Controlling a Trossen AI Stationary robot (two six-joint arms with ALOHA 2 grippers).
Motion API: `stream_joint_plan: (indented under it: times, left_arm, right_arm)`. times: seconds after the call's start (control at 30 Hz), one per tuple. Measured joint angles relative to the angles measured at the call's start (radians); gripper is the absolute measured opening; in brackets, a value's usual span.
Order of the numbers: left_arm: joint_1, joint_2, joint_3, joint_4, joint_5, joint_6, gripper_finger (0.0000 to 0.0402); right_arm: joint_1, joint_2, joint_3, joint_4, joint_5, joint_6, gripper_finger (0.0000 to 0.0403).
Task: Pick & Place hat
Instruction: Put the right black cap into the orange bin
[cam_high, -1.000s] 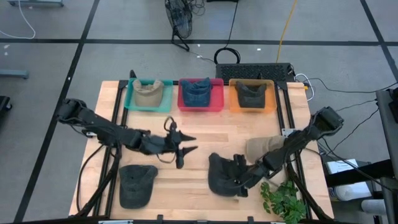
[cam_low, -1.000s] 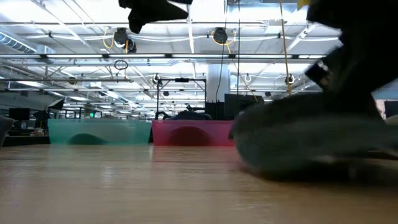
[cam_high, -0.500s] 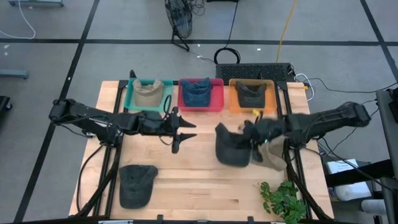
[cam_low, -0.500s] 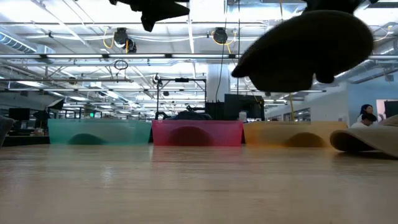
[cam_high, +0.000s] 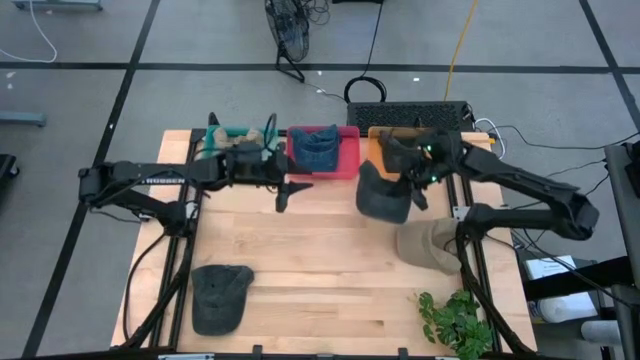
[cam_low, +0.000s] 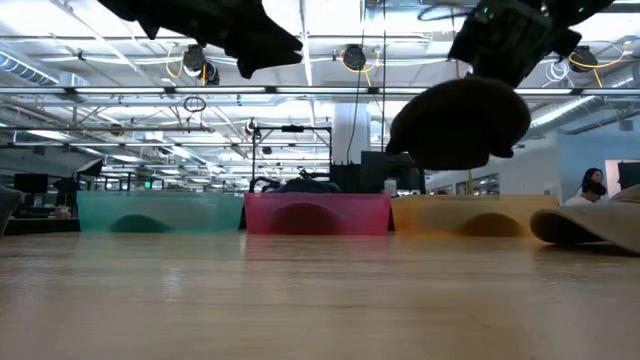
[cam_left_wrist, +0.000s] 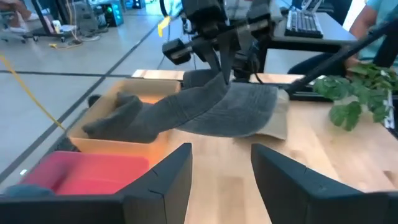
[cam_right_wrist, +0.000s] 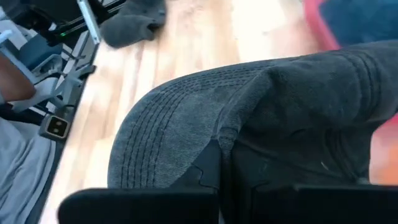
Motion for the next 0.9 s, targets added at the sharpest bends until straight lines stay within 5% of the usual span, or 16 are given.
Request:
stream_joint_plan:
  times: [0.17, 0.37, 0.63, 0.9]
  left_arm:
    - [0.101, -0.018, 0.0, 0.016, 0.069, 0.026, 0.0175]
    - [0.197, -0.033, 0.0, 0.023, 0.12, 0.06, 0.0175]
    - [0.252, -0.031, 0.0, -0.002, 0.141, 0.026, 0.0175]
    - [0.23, -0.031, 0.0, -0.005, 0.142, 0.023, 0.0175]
  right_arm:
    - [-0.175, 0.045, 0.0, -0.004, -0.095, -0.121, 0.0]
    - [-0.321, 0.099, 0.002, 0.006, -0.09, -0.223, 0.0]
    - [-0.384, 0.211, 0.03, 0.002, 0.069, -0.215, 0.0]
    - [-0.444, 0.307, 0.039, 0.01, 0.064, -0.386, 0.0]
